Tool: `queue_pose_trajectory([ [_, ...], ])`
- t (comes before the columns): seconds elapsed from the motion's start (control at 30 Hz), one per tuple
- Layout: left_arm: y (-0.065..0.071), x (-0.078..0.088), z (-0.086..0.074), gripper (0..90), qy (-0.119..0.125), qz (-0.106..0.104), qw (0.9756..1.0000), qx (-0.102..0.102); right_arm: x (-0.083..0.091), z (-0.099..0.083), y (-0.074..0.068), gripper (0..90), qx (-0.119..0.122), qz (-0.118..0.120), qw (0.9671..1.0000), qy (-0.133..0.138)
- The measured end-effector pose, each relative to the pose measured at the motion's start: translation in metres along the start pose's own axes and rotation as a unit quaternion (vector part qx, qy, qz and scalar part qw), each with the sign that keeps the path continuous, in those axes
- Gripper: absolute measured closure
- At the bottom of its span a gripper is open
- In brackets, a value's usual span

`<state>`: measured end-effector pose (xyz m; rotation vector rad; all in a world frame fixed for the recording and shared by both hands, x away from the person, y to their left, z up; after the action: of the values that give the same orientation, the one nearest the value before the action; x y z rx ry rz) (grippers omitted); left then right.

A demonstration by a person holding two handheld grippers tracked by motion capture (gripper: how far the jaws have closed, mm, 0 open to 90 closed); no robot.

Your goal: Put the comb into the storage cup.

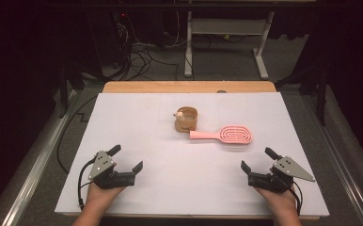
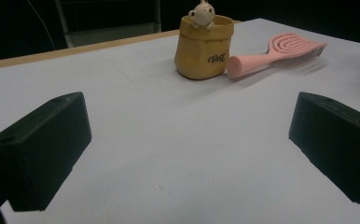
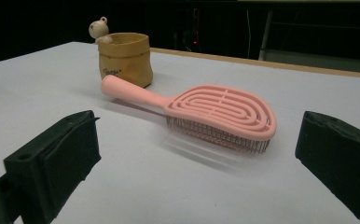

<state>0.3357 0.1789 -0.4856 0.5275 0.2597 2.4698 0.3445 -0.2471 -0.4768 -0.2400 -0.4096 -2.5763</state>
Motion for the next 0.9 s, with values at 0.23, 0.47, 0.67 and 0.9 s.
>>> queue_pose_trajectory([
  [0.23,-0.0029,0.0005,-0.0014,0.0,-0.007,0.004,0.9999,0.009,-0.0023,0.0019,-0.0038,0.1,0.007,0.002,1.0000,-0.002],
  [0.47,-0.0011,0.0002,-0.0015,0.0,-0.005,0.006,1.0000,0.005,-0.0016,0.0018,-0.0026,0.1,0.009,0.003,1.0000,0.000],
  [0.67,-0.0049,-0.0032,-0.0011,0.0,-0.012,0.015,0.9998,0.006,-0.0040,0.0014,-0.0024,0.2,0.005,-0.002,1.0000,-0.002],
  [0.9,-0.0043,0.0015,0.0001,0.0,-0.008,0.004,1.0000,0.003,-0.0044,0.0053,-0.0039,9.7,0.016,-0.008,0.9998,-0.002],
])
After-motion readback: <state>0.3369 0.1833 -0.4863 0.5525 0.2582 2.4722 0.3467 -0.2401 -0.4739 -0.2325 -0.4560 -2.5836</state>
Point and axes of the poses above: each handheld gripper's, and its own axes: x roughly backward along the jaws, z roughly out of its top, y roughly to its right, the point moved 7 cm from there along -x, roughly forward along the jaws, and after that the axes turned 15 degrees about x, right-handed, at the moved point
